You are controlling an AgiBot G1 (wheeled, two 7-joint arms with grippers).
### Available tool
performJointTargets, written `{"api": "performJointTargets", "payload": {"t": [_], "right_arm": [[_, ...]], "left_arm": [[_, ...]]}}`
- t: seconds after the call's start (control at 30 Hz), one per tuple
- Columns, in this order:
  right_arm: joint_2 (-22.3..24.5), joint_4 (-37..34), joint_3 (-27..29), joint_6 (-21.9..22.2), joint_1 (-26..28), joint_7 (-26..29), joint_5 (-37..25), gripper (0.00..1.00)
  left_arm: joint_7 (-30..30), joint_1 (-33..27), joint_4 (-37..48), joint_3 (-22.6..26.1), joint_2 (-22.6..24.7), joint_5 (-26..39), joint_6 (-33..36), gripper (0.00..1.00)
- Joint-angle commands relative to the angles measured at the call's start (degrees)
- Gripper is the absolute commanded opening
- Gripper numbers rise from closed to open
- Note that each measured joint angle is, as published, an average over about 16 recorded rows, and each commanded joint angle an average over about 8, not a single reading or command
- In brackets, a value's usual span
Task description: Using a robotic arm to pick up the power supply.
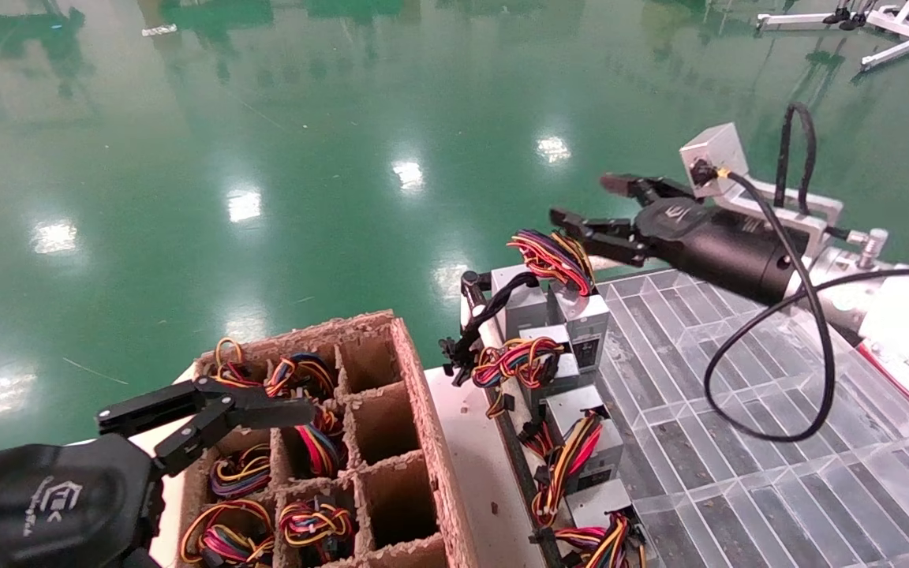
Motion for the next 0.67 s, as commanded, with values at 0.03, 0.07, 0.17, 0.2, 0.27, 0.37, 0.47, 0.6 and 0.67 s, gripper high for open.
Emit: {"api": "performJointTargets", "payload": {"t": [0.03,0.07,0.17,0.2,0.27,0.37,0.47,0.6,0.67], "right_arm": [[0.87,2.37,1.94,-0.87,-1.32,1.14,-1.02,1.0],[1.32,3.59,2.94,-1.31,-1.99,1.73,-1.54,1.0],[2.64,7.21,5.9,-2.64,-4.0,3.46,-3.09,1.0],[3.09,8.43,6.9,-3.08,-4.68,4.05,-3.62,1.0],[3.97,10.82,8.86,-3.96,-6.0,5.2,-4.65,1.0],[5.3,14.44,11.82,-5.28,-8.01,6.94,-6.2,1.0],[6.61,18.01,14.74,-6.59,-9.99,8.66,-7.73,1.0],[8.16,22.25,18.21,-8.13,-12.34,10.69,-9.55,1.0],[8.59,23.42,19.17,-8.56,-12.99,11.25,-10.05,1.0]], "left_arm": [[0.0,0.0,0.01,0.01,0.0,0.0,0.0,1.0],[0.0,-0.01,0.01,0.01,0.0,0.0,0.0,1.0],[0.01,-0.01,0.01,0.01,0.0,-0.01,0.0,1.0],[0.01,-0.01,0.01,0.01,0.0,-0.01,0.0,1.0],[0.01,-0.01,0.01,0.02,0.0,-0.01,0.0,1.0],[0.01,-0.01,0.01,0.02,0.0,-0.01,0.0,1.0],[0.02,-0.01,0.01,0.03,-0.01,-0.02,0.0,1.0],[0.02,-0.02,0.01,0.04,-0.01,-0.02,0.0,1.0],[0.02,-0.02,0.01,0.04,-0.01,-0.02,0.0,1.0]]}}
